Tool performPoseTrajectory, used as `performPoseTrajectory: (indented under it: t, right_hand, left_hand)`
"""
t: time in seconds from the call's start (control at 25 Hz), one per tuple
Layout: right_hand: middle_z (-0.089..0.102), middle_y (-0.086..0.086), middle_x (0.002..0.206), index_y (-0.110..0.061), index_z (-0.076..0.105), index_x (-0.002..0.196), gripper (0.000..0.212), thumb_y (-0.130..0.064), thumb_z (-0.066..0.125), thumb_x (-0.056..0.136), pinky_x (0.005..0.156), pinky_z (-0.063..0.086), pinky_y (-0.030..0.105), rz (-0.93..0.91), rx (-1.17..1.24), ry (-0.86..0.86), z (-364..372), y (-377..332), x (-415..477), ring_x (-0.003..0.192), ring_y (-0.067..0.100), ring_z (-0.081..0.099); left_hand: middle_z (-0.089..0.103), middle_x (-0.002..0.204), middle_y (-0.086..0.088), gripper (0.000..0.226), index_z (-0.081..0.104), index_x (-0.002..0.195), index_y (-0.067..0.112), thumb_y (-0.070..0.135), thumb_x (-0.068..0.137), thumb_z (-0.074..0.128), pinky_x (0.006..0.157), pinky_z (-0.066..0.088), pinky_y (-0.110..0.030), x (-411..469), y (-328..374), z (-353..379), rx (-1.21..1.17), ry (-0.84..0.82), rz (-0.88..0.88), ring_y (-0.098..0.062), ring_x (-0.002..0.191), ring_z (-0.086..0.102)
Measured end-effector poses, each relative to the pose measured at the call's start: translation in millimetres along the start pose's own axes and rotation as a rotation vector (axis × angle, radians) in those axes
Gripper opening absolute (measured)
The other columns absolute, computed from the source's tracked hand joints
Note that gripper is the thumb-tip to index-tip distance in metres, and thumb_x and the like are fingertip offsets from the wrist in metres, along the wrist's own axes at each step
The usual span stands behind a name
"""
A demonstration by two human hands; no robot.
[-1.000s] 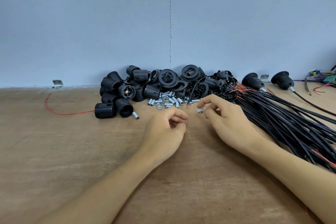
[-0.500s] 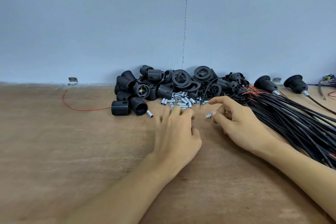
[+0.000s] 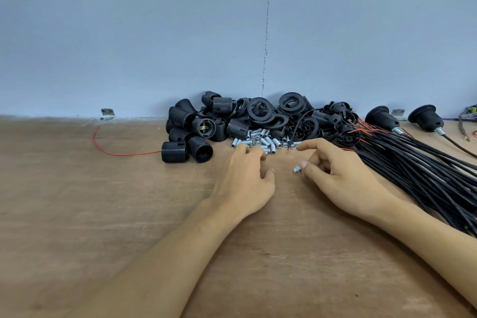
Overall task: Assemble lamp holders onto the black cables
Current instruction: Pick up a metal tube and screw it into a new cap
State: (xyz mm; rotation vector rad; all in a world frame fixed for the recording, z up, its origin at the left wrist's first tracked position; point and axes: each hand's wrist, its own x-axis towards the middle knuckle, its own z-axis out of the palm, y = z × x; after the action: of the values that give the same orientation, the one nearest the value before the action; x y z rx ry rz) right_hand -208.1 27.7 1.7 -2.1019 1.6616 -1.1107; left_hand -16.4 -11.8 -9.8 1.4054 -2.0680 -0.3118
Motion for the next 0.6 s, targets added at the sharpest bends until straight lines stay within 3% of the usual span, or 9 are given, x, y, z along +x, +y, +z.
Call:
performPoseTrajectory:
  t: [0.16,0.24,0.36,0.48,0.6]
  right_hand:
    - [0.063,-0.015,0.072,-0.034,0.066,0.109,0.025,-0.014,0.056,0.096,0.066,0.04,0.013,0.027,-0.063,0.031,0,0,4,0.068,0.001,0.056]
    - [0.065,-0.019,0.079,-0.033,0.069,0.104,0.028,-0.012,0.051,0.096,0.068,0.038,0.011,0.039,-0.133,0.027,0,1,6,0.074,-0.004,0.056]
    - [0.066,-0.017,0.098,-0.028,0.073,0.102,0.031,-0.012,0.048,0.095,0.083,0.042,0.026,0.075,-0.197,0.019,-2,5,11,0.094,0.004,0.058]
    - [0.058,-0.017,0.087,-0.03,0.073,0.101,0.025,-0.019,0.051,0.096,0.074,0.033,0.024,0.121,-0.233,0.064,-1,14,15,0.08,0.0,0.052]
    - [0.062,-0.009,0.092,-0.03,0.073,0.11,0.021,-0.029,0.058,0.094,0.077,0.037,0.024,0.141,-0.226,0.135,0,20,21,0.08,0.002,0.054]
  left_hand:
    - [0.047,0.117,0.008,0.03,0.065,0.119,0.022,0.021,0.089,0.07,0.084,0.029,0.001,7,-4,-3,-0.113,-0.039,0.097,-0.005,0.109,0.046]
    - [0.047,0.113,0.007,0.025,0.066,0.11,0.022,0.012,0.087,0.067,0.084,0.034,-0.009,6,-5,-4,-0.062,0.049,0.114,-0.008,0.106,0.046]
    - [0.053,0.096,0.009,0.014,0.065,0.092,0.023,0.011,0.084,0.062,0.074,0.037,-0.026,1,-3,-5,0.084,0.163,0.026,-0.013,0.098,0.047]
    - [0.059,0.083,0.01,0.012,0.065,0.078,0.023,0.014,0.084,0.06,0.072,0.045,-0.034,2,-1,-8,0.074,0.144,-0.07,-0.018,0.092,0.057]
    - [0.053,0.084,0.014,0.012,0.068,0.083,0.024,0.017,0.087,0.059,0.079,0.041,-0.036,4,-1,-7,0.1,0.122,-0.041,-0.017,0.093,0.053]
